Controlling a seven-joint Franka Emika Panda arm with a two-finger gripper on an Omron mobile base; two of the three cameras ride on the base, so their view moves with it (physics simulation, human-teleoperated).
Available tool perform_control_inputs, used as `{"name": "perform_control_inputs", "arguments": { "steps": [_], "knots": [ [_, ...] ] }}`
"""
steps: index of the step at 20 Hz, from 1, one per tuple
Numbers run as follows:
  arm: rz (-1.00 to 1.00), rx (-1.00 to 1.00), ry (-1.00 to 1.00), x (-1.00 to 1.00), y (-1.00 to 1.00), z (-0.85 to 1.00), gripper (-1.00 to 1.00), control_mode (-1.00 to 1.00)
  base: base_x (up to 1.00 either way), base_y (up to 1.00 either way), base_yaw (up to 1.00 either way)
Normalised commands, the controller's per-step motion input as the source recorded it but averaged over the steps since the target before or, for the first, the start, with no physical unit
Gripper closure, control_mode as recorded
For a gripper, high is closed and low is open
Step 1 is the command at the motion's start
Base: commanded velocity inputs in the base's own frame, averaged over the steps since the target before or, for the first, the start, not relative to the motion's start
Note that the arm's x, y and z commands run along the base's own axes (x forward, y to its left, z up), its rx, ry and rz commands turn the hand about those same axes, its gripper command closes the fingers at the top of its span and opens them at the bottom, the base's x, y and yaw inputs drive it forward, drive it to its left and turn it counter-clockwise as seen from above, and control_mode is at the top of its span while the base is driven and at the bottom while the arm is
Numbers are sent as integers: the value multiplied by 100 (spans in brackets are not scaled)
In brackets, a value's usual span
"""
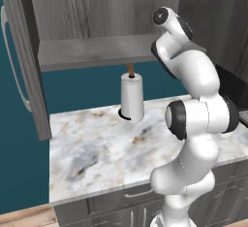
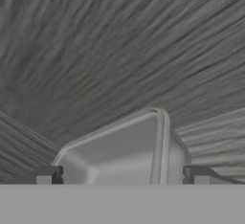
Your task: Retrieve the tupperware and aluminum foil from the cabinet and place them on the dining counter near the plate with lemon and shrimp to prepare for storing leftovers.
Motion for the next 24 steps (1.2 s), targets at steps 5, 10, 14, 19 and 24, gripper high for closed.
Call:
{"name": "perform_control_inputs", "arguments": {
  "steps": [5,10,14,19,24],
  "knots": [
    [0,-5,11,26,0,-8,-100,-100,0,0,0],
    [0,-10,26,1,0,-40,-100,-100,0,0,0],
    [0,-8,32,0,0,-48,-100,-100,0,0,0],
    [0,1,17,0,-6,-22,-100,-100,0,0,0],
    [-2,21,0,0,-50,-56,-100,-100,0,0,0]
  ]
}}
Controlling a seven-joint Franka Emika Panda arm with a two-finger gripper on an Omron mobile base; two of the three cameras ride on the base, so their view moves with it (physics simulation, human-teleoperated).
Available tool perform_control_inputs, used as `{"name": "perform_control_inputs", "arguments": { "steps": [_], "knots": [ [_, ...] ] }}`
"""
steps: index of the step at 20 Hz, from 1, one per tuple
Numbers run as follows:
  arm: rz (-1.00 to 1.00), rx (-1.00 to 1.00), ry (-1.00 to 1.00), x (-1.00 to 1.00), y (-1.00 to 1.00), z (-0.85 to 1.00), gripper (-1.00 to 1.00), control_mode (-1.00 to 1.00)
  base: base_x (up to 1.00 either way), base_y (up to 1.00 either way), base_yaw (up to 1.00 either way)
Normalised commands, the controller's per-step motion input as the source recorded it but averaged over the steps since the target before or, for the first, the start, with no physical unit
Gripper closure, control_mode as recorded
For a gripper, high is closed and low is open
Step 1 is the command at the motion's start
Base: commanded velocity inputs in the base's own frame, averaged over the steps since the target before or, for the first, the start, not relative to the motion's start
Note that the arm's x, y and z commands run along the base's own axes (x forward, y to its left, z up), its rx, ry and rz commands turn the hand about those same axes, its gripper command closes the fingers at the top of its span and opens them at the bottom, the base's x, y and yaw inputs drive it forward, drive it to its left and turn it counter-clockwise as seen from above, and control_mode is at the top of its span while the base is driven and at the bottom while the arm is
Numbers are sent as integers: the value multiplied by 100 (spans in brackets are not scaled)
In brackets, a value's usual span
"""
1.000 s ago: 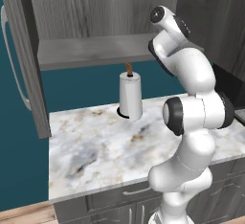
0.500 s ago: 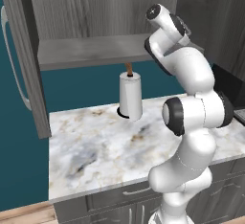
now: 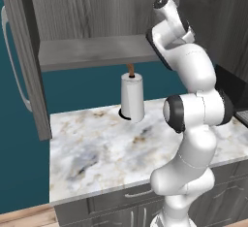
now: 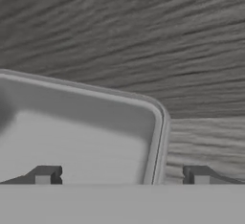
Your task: Retrieve the tupperware and aluminum foil from the cabinet and place them on the dining counter near the plate with lemon and shrimp to prepare for storing leftovers.
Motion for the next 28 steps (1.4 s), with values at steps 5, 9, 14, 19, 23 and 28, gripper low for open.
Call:
{"name": "perform_control_inputs", "arguments": {
  "steps": [5,9,14,19,23,28],
  "knots": [
    [-1,1,-8,0,-12,-77,100,-100,0,0,0],
    [0,0,-17,1,-2,-44,100,-100,0,0,0],
    [0,0,-9,-15,0,-23,100,-100,0,0,0],
    [0,0,-10,-80,1,-2,100,-100,0,0,0],
    [7,-4,-11,-97,32,0,100,-100,0,0,0],
    [15,-17,-5,-100,80,0,100,-100,0,0,0]
  ]
}}
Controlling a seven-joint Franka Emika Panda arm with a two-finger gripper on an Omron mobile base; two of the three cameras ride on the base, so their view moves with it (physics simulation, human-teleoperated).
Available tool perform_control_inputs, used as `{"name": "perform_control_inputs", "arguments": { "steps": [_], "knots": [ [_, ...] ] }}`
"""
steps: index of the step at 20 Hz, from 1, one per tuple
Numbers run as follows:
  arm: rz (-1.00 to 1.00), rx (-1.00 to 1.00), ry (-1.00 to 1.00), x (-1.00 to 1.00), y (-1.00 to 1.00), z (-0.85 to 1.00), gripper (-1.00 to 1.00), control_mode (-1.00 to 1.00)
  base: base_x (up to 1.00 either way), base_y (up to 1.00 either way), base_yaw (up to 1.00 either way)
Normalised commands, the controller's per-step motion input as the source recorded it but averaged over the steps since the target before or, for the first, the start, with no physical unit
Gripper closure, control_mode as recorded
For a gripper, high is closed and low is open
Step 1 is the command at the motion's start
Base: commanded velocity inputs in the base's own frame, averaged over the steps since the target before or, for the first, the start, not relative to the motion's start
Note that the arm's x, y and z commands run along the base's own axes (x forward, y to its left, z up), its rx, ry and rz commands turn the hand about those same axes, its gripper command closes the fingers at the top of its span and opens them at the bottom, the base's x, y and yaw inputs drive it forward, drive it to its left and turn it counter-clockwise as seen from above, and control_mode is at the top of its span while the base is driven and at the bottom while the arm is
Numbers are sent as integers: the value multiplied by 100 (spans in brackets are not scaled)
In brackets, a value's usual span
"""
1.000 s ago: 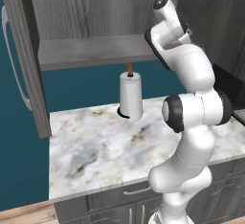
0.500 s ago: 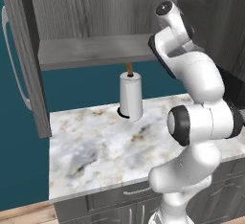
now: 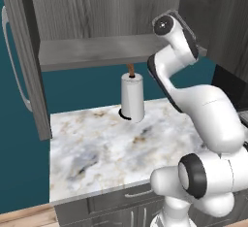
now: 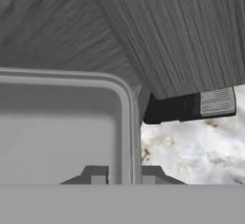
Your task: Retrieve the tupperware and aluminum foil from the cabinet and place them on the dining counter near the plate with lemon and shrimp to prepare for storing leftovers.
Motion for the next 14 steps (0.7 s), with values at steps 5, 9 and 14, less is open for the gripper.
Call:
{"name": "perform_control_inputs", "arguments": {
  "steps": [5,9,14],
  "knots": [
    [15,-14,-3,-100,61,0,100,-100,0,0,0],
    [20,0,1,-100,44,0,100,-100,0,0,0],
    [29,5,7,-100,27,2,100,-100,0,0,0]
  ]
}}
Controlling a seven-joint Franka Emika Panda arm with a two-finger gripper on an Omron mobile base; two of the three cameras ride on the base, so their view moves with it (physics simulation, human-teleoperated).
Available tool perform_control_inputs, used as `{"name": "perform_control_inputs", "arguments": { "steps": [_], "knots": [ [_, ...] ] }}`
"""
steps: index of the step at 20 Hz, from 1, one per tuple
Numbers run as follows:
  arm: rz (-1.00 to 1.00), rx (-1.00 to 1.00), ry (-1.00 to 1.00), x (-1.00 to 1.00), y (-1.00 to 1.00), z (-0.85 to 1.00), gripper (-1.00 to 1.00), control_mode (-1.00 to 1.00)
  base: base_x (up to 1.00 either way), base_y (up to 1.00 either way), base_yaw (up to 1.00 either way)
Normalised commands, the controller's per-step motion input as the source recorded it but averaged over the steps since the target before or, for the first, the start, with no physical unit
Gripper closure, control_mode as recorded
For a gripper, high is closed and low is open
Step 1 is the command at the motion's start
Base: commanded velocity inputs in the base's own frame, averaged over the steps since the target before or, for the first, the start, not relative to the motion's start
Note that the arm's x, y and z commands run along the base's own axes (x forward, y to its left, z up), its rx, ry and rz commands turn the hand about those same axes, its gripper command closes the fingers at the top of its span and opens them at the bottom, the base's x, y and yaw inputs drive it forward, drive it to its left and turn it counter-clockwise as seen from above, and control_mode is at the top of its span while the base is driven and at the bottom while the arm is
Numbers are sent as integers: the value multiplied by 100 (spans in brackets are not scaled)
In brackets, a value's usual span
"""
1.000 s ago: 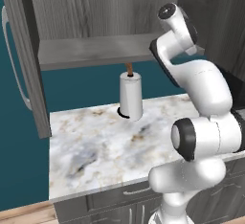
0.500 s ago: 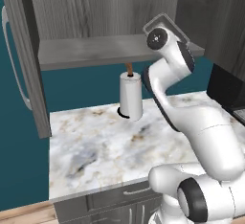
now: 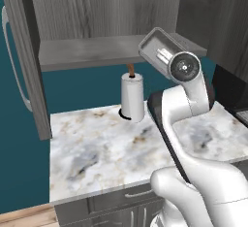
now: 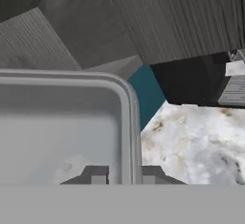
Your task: Retrieve the tupperware and aluminum foil from the cabinet and place them on the dining counter near the plate with lemon and shrimp to prepare for storing leftovers.
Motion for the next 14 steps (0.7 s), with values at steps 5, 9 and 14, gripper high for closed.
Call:
{"name": "perform_control_inputs", "arguments": {
  "steps": [5,9,14],
  "knots": [
    [28,3,11,-100,0,14,100,-100,0,0,0],
    [23,0,21,-100,0,2,100,-100,0,0,0],
    [13,0,21,-47,0,0,100,-100,0,0,0]
  ]
}}
